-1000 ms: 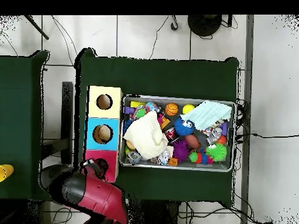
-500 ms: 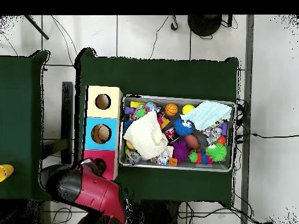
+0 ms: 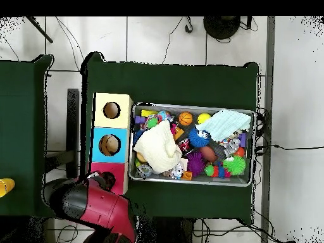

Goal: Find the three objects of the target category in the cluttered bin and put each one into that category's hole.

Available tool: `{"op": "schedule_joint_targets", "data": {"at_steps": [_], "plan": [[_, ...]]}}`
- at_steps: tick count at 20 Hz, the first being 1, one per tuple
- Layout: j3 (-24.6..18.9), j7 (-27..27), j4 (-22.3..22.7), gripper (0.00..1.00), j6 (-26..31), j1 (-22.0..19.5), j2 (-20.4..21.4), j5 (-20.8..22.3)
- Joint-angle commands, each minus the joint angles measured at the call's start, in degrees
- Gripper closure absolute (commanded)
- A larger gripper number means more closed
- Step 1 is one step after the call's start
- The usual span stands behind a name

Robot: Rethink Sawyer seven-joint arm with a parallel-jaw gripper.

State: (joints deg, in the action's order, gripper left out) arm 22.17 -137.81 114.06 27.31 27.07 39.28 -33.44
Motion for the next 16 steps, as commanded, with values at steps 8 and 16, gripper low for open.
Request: {"op": "schedule_joint_targets", "data": {"at_steps": [8,16], "plan": [[-3.57,-5.26,2.04,0.0,12.74,-7.4,11.36,2.35],[-4.14,-5.46,1.28,0.0,12.54,-7.97,11.28,3.75]]}}
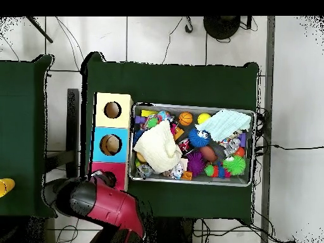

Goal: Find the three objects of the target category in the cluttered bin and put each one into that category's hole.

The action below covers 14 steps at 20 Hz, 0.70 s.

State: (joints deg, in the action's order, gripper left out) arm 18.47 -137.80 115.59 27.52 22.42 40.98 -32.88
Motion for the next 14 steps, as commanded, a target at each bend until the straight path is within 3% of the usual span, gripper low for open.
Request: {"op": "schedule_joint_targets", "data": {"at_steps": [1,3,4,9,14], "plan": [[-0.22,-5.05,-0.46,0.0,12.12,-3.41,9.5,3.71],[0.48,-5.23,-0.78,0.0,12.11,-3.04,9.29,4.62],[1.17,-5.86,-1.13,1.0,12.04,-2.57,9.09,5.67],[3.15,-8.42,-1.77,1.0,10.46,-0.18,8.52,6.8],[1.8,-9.12,-0.75,1.0,8.13,-0.41,8.44,5.86]]}}
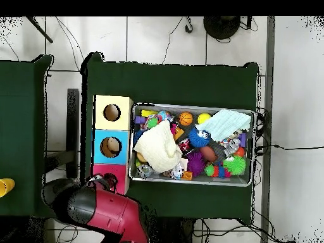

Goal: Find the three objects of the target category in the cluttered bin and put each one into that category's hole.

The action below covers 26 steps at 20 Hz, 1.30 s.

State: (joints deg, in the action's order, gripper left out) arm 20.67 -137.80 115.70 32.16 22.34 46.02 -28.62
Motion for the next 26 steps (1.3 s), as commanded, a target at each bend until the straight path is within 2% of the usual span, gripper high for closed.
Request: {"op": "schedule_joint_targets", "data": {"at_steps": [1,6,15,26], "plan": [[-0.36,-9.17,-1.02,1.0,3.8,-0.38,3.31,1.64],[-0.09,-8.22,-0.74,1.0,4.36,-1.15,3.84,1.93],[0.12,-5.16,-2.61,1.0,2.33,-3.26,1.65,3.68],[1.65,-0.6,-2.47,1.0,3.35,-7.05,4.57,8.87]]}}
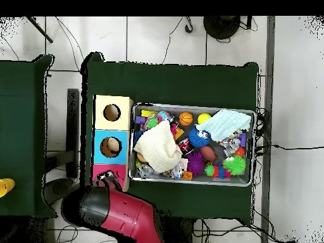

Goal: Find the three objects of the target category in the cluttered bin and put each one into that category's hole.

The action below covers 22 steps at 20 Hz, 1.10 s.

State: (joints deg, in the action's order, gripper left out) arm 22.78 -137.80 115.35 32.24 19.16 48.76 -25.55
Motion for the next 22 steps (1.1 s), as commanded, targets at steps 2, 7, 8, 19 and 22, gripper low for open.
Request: {"op": "schedule_joint_targets", "data": {"at_steps": [2,7,8,19,22], "plan": [[-0.99,0.92,-1.86,1.0,3.0,-5.77,2.38,6.83],[-2.52,5.71,-2.05,1.0,2.99,-12.04,3.64,9.86],[-3.26,6.78,-2.18,1.0,2.8,-13.73,3.6,10.39],[-9.66,8.28,-6.55,1.0,1.53,-24.66,0.37,15.62],[-10.68,7.17,-8.8,1.0,2.61,-25.47,-0.49,16.68]]}}
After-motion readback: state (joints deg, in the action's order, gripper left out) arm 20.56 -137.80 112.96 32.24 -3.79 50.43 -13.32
